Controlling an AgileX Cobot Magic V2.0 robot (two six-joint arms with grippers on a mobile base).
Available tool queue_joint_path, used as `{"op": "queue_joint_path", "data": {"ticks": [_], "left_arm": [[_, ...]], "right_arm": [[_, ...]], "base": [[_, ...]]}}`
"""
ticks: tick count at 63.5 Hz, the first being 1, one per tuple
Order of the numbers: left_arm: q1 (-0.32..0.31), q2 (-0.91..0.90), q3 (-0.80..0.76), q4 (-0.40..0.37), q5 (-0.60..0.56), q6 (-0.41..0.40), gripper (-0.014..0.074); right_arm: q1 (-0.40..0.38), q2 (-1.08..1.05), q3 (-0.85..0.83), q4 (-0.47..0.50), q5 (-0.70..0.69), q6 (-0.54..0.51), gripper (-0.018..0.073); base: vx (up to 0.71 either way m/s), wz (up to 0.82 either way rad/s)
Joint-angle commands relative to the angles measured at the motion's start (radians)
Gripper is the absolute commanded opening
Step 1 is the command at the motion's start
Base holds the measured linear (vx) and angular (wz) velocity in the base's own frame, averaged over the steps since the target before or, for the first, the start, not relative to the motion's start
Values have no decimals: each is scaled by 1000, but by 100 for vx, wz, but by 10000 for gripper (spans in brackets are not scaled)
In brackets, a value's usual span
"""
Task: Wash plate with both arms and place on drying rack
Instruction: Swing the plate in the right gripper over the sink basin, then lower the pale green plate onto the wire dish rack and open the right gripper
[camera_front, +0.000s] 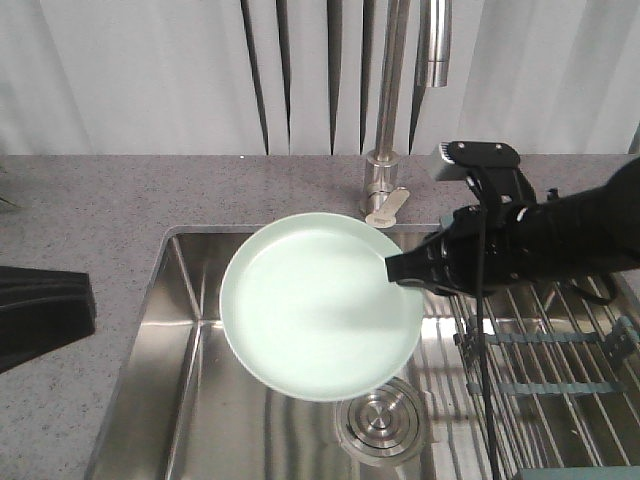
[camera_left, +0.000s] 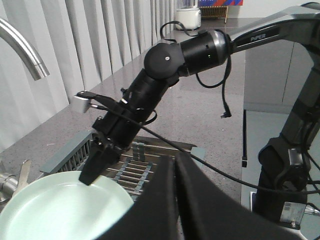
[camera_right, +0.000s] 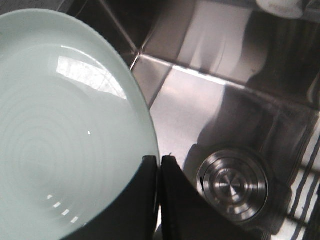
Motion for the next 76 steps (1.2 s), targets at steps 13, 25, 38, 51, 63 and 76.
{"op": "queue_joint_path", "data": {"ticks": [13, 25, 38, 51, 63, 76], "left_arm": [[1, 3, -25, 4, 31, 1, -6], [1, 3, -25, 4, 31, 1, -6], [1, 3, -25, 4, 31, 1, -6], [1, 3, -25, 4, 31, 1, -6], [1, 3, -25, 4, 31, 1, -6], [1, 3, -25, 4, 33, 1, -6]], "right_arm": [[-105, 78, -200, -35, -59, 14, -1], [-215, 26, -196, -89, 120, 12, -1], [-182, -73, -180, -178, 288, 66, -1], [49, -103, -99, -160, 150, 164, -1], [137, -11, -103, -182, -116, 246, -1], [-75, 15, -103, -189, -95, 229, -1]], "base": [[0, 0], [0, 0], [0, 0], [0, 0], [0, 0], [0, 0]]}}
